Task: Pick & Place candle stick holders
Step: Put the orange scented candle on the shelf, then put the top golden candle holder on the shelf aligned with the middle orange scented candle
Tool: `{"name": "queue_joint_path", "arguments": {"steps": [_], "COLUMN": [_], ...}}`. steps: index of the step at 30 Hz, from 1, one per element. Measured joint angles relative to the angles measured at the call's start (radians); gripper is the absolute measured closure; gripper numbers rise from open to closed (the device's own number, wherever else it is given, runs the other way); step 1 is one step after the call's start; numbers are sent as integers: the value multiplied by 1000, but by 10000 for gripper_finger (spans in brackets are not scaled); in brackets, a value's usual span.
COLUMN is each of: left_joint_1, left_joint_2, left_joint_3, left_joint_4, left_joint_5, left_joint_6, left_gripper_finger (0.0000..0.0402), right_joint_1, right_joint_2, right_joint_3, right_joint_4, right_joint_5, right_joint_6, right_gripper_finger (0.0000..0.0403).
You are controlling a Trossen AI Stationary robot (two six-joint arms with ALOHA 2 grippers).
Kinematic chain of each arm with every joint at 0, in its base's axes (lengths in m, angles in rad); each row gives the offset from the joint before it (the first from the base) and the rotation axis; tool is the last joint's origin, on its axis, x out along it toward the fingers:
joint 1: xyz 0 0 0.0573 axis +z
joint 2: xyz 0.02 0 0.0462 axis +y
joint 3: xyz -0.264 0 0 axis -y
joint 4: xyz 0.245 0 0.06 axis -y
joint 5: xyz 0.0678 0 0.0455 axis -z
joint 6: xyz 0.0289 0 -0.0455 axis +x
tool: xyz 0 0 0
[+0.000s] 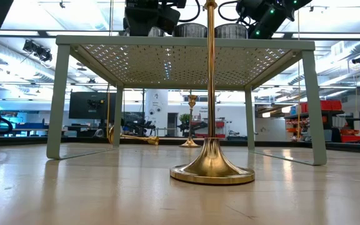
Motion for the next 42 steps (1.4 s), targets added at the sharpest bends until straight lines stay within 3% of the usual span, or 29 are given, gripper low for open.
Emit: {"name": "queue_joint_path", "arguments": {"steps": [15, 34, 38, 42], "left_joint_1": [11, 10, 10, 10], "left_joint_2": [-4, -6, -6, -6], "left_joint_3": [3, 200, 244, 281], "left_joint_4": [-16, -123, -156, -155], "left_joint_5": [1, 9, -9, -95], "left_joint_6": [17, 25, 35, 69], "left_gripper_finger": [2, 2, 2, 2], "right_joint_1": [0, 0, 0, 0], "right_joint_2": [0, 0, 0, 0], "right_joint_3": [0, 0, 0, 0], "right_joint_4": [0, 0, 0, 0], "right_joint_5": [0, -50, -50, -49], "right_joint_6": [0, -5, -7, -7], "right_gripper_finger": [3, 3, 3, 3]}}
